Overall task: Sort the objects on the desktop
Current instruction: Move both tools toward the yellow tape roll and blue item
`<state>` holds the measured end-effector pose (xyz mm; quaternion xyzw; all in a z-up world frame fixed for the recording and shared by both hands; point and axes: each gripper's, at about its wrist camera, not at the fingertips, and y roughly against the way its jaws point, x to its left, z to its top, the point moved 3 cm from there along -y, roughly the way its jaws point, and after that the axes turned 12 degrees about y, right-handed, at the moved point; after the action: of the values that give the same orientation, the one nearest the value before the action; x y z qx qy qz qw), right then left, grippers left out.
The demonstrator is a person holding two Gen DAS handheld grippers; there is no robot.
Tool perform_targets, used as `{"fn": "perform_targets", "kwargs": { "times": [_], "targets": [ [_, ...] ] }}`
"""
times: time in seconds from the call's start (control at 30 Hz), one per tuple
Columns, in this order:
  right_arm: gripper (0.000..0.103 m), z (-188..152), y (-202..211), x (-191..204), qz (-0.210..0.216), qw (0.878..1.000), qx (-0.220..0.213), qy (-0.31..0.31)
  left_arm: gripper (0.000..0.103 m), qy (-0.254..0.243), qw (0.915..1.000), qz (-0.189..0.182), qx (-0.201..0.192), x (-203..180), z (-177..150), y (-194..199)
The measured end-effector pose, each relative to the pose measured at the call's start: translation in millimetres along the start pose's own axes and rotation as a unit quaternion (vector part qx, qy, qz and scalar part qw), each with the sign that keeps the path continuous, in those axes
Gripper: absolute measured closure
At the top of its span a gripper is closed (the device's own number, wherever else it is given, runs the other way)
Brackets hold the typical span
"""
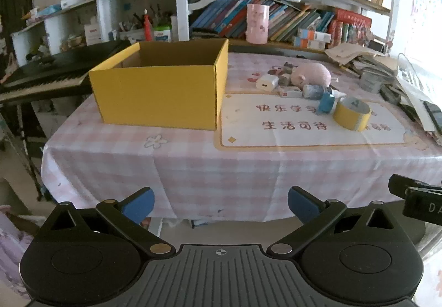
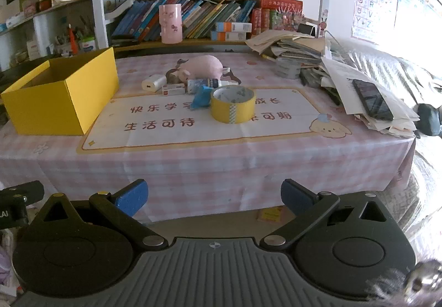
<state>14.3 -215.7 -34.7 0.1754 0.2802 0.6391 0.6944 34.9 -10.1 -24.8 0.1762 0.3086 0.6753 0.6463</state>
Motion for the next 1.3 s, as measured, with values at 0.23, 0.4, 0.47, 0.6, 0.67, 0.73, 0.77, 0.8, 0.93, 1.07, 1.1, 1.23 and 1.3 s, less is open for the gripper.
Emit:
{"fn": "perform_targets", "kwargs": {
  "times": [0.23, 0.4, 0.47, 0.6, 0.67, 0.73, 0.77, 0.8, 0.93, 1.07, 1.1, 1.23, 1.3],
  "targets": [
    [0.0, 2.8, 0.3, 0.8, -0.002, 1.0, 0.001, 0.005, 0.0, -0.008, 0.9999, -0.005, 0.006, -3.4, 1.9, -2.0],
    [0.0, 5.6, 1.3, 2.5, 0.006, 1.0, -0.003, 0.011, 0.0, -0.004, 0.9999, -0.01, 0.011, -2.4, 3.0, -4.2],
    [0.0, 6.2, 1.0, 4.3, 0.009, 1.0, -0.003, 0.016, 0.0, -0.003, 0.9998, -0.011, 0.013, -1.4, 2.9, -5.2],
    [0.0, 6.6, -1.4, 6.4, 0.011, 1.0, 0.002, 0.015, 0.0, -0.004, 0.9998, -0.012, 0.015, 0.4, 2.3, -6.8],
    [0.0, 5.9, -2.9, 7.4, 0.008, 1.0, 0.007, 0.015, 0.0, -0.002, 0.9998, -0.011, 0.016, 1.9, 2.8, -7.4],
    [0.0, 5.2, -4.2, 7.8, 0.007, 1.0, 0.011, 0.012, 0.0, -0.002, 0.9998, -0.01, 0.016, 3.1, 3.2, -8.5],
    [0.0, 5.3, -4.6, 7.7, 0.007, 1.0, 0.011, 0.009, 0.0, -0.002, 0.9998, -0.01, 0.016, 3.3, 3.4, -8.9],
    [0.0, 5.2, -5.1, 7.2, 0.007, 1.0, 0.011, 0.007, 0.0, -0.001, 0.9998, -0.012, 0.016, 3.8, 3.8, -9.1],
    [0.0, 5.7, -5.9, 7.4, 0.009, 1.0, 0.011, 0.006, 0.0, 0.005, 0.9991, -0.037, 0.018, 5.5, 5.6, -8.9],
    [0.0, 8.0, -8.7, 10.0, 0.014, 1.0, 0.009, 0.011, 0.0, 0.01, 0.9988, -0.042, 0.021, 6.6, 6.6, -10.4],
    [0.0, 8.6, -9.8, 10.8, 0.015, 1.0, 0.009, 0.013, 0.0, 0.011, 0.9988, -0.042, 0.022, 7.0, 6.7, -10.9],
    [0.0, 11.4, -14.2, 11.2, 0.016, 1.0, 0.009, 0.014, 0.0, 0.022, 0.9988, -0.04, 0.017, 9.5, 9.5, -12.5],
    [0.0, 12.2, -16.6, 10.1, 0.019, 1.0, 0.008, 0.012, 0.0, 0.024, 0.9989, -0.038, 0.015, 9.3, 10.8, -13.2]
  ]
}}
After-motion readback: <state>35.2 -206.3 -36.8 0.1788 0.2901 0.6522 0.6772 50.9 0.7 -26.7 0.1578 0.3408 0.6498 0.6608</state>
